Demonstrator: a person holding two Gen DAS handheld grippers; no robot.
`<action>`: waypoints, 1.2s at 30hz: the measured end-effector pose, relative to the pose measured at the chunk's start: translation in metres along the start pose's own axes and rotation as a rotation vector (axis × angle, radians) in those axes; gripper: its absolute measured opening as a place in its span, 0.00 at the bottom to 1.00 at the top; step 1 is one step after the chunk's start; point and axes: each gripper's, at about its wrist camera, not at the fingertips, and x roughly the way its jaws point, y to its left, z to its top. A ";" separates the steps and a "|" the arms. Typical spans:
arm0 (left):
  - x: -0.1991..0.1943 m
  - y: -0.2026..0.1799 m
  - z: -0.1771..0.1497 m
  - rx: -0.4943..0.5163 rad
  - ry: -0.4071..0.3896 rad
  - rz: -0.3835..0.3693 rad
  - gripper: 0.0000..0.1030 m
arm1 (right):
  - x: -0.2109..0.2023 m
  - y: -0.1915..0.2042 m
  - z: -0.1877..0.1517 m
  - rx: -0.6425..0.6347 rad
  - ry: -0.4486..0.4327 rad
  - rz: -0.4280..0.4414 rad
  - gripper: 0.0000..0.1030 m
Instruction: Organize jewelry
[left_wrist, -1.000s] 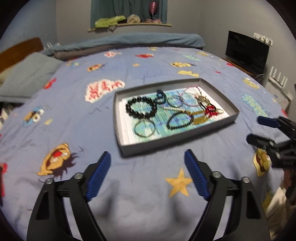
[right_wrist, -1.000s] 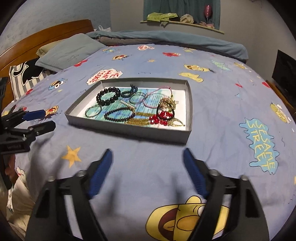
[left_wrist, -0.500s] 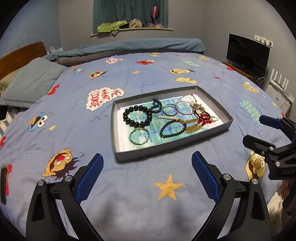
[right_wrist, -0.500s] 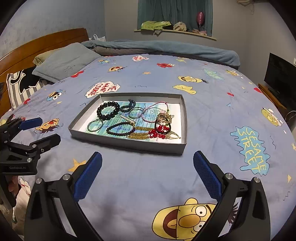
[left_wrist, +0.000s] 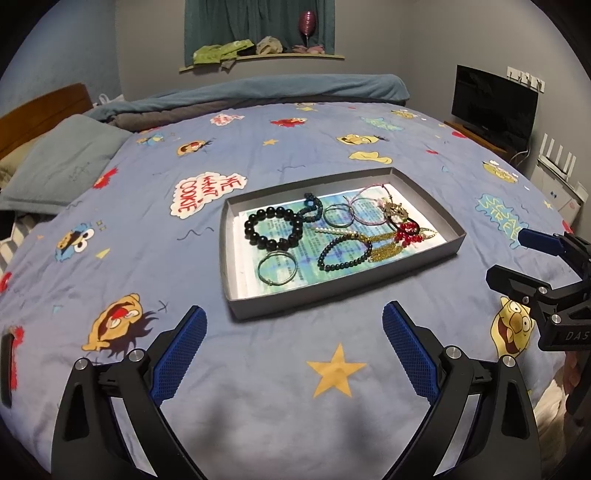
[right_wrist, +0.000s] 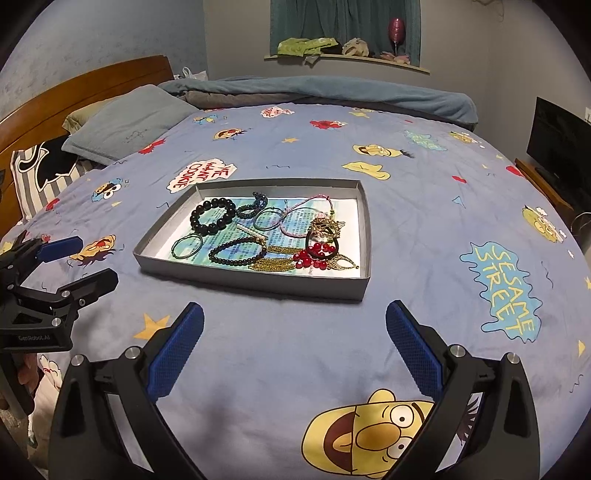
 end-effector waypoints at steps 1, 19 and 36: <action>0.000 0.000 0.000 0.000 0.000 0.000 0.93 | 0.000 0.000 0.000 0.000 0.000 0.000 0.95; 0.000 0.000 -0.002 -0.003 0.004 -0.006 0.93 | -0.001 0.000 0.001 0.000 -0.001 0.001 0.95; 0.000 0.000 -0.002 0.001 0.004 -0.003 0.93 | -0.004 -0.001 0.001 -0.003 -0.002 -0.003 0.95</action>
